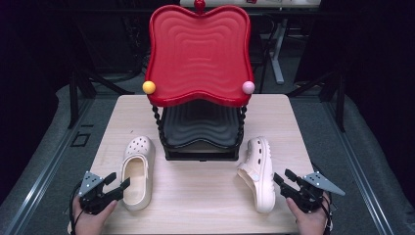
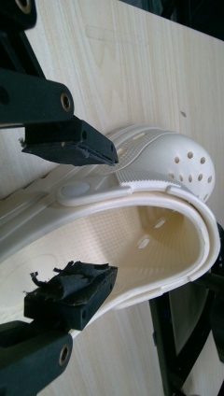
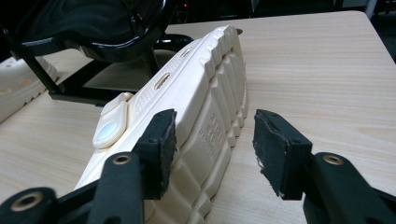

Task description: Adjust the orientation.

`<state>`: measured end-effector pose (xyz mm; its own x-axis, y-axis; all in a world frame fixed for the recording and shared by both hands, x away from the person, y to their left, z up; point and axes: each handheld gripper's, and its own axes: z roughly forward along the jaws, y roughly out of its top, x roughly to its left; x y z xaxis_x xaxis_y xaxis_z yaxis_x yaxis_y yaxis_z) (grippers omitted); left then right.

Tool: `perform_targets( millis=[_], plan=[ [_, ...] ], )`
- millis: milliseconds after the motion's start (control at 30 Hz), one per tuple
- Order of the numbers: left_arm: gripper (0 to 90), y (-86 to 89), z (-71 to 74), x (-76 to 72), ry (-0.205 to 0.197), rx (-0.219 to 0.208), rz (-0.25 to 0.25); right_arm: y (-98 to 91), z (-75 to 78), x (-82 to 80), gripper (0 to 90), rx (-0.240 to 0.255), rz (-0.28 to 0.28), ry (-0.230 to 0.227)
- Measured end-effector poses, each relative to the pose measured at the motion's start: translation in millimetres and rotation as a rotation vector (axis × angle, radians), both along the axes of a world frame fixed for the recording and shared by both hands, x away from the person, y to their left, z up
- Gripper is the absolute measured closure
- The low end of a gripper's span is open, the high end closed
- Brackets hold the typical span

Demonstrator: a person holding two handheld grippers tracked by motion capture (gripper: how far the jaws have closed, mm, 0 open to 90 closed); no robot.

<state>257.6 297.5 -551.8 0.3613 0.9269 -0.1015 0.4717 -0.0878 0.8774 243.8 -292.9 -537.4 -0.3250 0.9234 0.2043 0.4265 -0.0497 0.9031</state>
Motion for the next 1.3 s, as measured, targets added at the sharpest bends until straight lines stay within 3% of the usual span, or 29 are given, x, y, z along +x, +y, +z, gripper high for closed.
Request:
perform_targets(
  millis=[100,300,433,700,833,1000,1133,1300],
  plan=[
    [40.4,0.8,0.0,-0.2,-0.002,-0.019,0.008,-4.2,-3.9,0.2,49.1,0.032,0.002,0.012],
    [42.0,1.2,0.4,0.1,-0.002,-0.024,0.027,-4.7,-3.5,-1.6,48.5,0.019,-0.006,-0.030],
    [43.2,-0.5,-0.2,3.4,0.004,-0.030,0.041,-5.1,-3.7,-2.4,48.2,0.008,-0.010,-0.034],
    [47.9,-8.6,1.0,11.2,0.011,0.021,0.064,-5.2,-5.3,-2.5,47.5,-0.006,-0.014,-0.021],
    [52.6,-14.0,6.5,21.7,-0.006,0.041,0.095,-3.5,-5.4,-2.5,47.0,-0.012,-0.006,-0.017],
    [56.7,-24.4,7.0,37.2,0.020,0.094,0.123,-3.4,-6.6,-3.2,46.9,-0.016,-0.027,0.003],
    [59.9,-28.0,5.0,41.1,0.021,0.120,0.141,-5.3,-8.1,-2.2,47.0,-0.002,-0.036,0.008],
    [68.0,-26.3,4.1,40.7,0.014,0.121,0.157,-7.5,-8.4,-1.5,48.3,-0.002,-0.041,0.014]
  ],
)
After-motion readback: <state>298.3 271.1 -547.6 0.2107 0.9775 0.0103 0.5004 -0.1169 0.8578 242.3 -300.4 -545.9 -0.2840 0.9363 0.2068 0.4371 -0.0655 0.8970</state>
